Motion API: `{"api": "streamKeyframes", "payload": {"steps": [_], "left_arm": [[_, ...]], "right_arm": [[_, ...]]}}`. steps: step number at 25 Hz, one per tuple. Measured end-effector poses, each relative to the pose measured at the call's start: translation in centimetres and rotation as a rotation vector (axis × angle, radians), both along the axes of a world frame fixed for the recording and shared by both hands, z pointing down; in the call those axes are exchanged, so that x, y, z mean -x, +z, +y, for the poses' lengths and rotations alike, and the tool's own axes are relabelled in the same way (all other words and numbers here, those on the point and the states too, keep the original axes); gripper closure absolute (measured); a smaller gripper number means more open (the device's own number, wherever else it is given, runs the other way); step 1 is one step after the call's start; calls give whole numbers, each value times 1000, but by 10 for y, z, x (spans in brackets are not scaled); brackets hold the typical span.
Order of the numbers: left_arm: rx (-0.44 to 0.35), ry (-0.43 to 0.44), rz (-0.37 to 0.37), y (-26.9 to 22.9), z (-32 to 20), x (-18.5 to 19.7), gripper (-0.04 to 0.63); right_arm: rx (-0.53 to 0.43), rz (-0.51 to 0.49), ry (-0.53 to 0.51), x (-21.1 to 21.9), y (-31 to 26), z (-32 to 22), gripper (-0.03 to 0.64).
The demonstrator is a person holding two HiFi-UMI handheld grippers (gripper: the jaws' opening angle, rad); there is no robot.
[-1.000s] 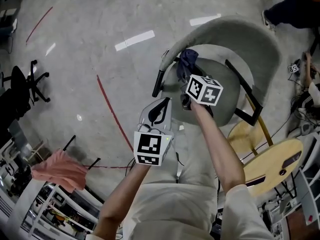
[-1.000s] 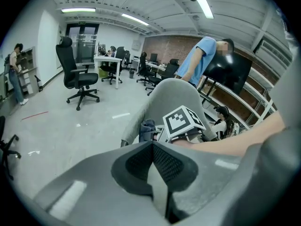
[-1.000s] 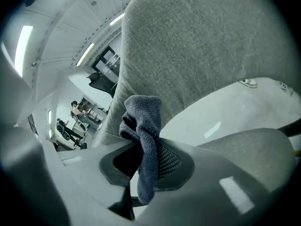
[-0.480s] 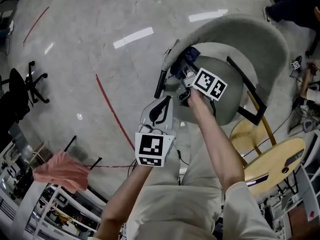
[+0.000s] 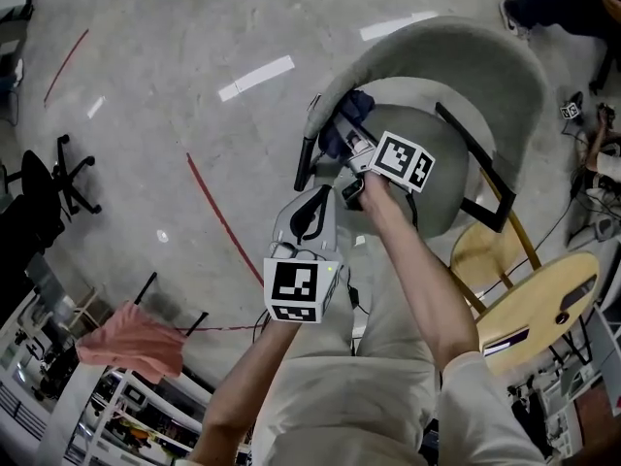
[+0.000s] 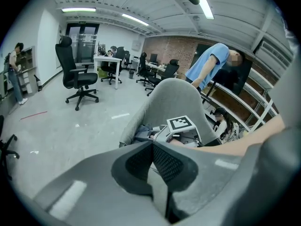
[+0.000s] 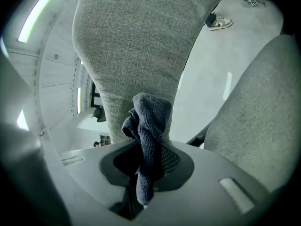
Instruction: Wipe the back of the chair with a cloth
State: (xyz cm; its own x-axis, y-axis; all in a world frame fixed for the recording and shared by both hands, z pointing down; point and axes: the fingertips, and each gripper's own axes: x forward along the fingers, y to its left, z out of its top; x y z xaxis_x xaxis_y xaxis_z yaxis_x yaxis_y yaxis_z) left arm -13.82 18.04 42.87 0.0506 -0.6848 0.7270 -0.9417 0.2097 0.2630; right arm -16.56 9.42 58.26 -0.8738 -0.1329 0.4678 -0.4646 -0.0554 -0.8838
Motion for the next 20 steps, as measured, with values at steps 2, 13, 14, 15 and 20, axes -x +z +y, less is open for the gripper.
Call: {"api": "streamKeyframes", "payload": {"steps": [2,13,14,15,20], "left_arm": [[0,6,1,-1,-1,-3,594],[-13,12,-3,-9,-7,-15,594],[-13,12,-2,-10,-8,-15,594],[-15,12,-4,-11,-9,-16,594],[-21,20,2,-15,-14,-24,594]], "right_arm": [[3,-23,2,1,-7,0,540],[6,-149,12,2,-46,-2,540],[2,-170,5,3,-52,-2,540],[-1,-194,-6,3,-57,-1,540],[-6,-300,-32,-4,-82,-2,540]]}}
